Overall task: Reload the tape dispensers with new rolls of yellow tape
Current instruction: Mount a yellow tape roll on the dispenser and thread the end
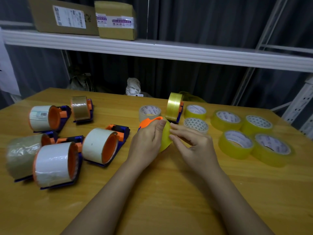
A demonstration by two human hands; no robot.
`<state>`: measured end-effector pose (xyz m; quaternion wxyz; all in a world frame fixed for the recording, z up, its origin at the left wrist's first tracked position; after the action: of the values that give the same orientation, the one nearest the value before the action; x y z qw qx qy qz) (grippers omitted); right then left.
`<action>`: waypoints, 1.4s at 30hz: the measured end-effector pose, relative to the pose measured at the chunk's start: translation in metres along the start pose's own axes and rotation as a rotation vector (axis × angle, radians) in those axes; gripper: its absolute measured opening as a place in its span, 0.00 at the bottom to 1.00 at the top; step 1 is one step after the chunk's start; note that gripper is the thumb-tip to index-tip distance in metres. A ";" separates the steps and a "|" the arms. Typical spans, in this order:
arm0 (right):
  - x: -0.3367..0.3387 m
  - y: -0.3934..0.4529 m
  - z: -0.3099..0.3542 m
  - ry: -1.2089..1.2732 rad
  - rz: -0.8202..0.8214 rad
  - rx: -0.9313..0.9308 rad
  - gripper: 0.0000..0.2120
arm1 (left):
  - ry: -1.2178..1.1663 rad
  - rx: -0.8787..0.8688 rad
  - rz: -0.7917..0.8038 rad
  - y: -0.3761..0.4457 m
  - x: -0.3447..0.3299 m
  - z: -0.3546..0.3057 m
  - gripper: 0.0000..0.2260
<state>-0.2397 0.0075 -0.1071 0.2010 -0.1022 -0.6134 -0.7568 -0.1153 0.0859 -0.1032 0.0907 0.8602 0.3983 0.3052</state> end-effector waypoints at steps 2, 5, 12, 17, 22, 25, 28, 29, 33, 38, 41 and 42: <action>-0.001 0.002 0.000 -0.035 -0.006 0.010 0.07 | 0.011 -0.002 0.003 0.000 0.000 0.000 0.15; 0.000 0.003 0.000 -0.085 -0.008 0.014 0.06 | 0.006 -0.002 0.011 0.000 -0.001 0.001 0.16; 0.006 0.002 -0.003 0.013 -0.010 -0.041 0.07 | -0.019 0.017 0.035 0.000 -0.001 0.000 0.24; 0.003 0.003 -0.001 -0.016 0.038 -0.029 0.08 | -0.040 0.015 0.036 0.003 -0.001 0.002 0.23; 0.001 0.004 0.000 -0.074 0.007 -0.020 0.06 | -0.046 0.019 0.048 0.001 -0.001 0.001 0.18; 0.003 0.004 -0.001 -0.075 -0.001 -0.024 0.06 | -0.029 0.030 0.043 0.000 -0.001 -0.001 0.25; 0.005 0.004 -0.002 -0.012 0.008 -0.038 0.07 | -0.023 0.023 0.047 0.000 -0.001 -0.001 0.24; 0.005 0.003 -0.002 -0.008 0.021 -0.034 0.07 | -0.028 0.018 0.048 0.001 -0.001 -0.001 0.25; 0.003 0.004 0.000 -0.083 0.028 -0.017 0.07 | -0.025 0.012 0.036 0.000 -0.001 0.000 0.32; -0.001 0.004 0.002 -0.151 0.008 -0.013 0.06 | -0.006 -0.008 0.053 0.000 -0.001 0.000 0.25; 0.002 0.004 -0.001 -0.089 -0.009 -0.029 0.06 | 0.026 0.001 0.057 -0.001 -0.002 0.001 0.23; 0.004 0.003 -0.001 -0.046 -0.004 -0.037 0.07 | 0.004 0.009 0.058 0.000 -0.002 0.002 0.24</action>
<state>-0.2419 0.0049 -0.1031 0.1835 -0.1223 -0.6042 -0.7657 -0.1150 0.0847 -0.1054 0.0771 0.8713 0.3747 0.3075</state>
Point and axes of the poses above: each hand's wrist, its own y-axis towards the middle knuckle, its own x-axis out of the back of the hand, z = x × y, the point moved 2 cm from there along y, towards the middle knuckle, and after that the axes turned 14 degrees about x, right-handed, at the moved point
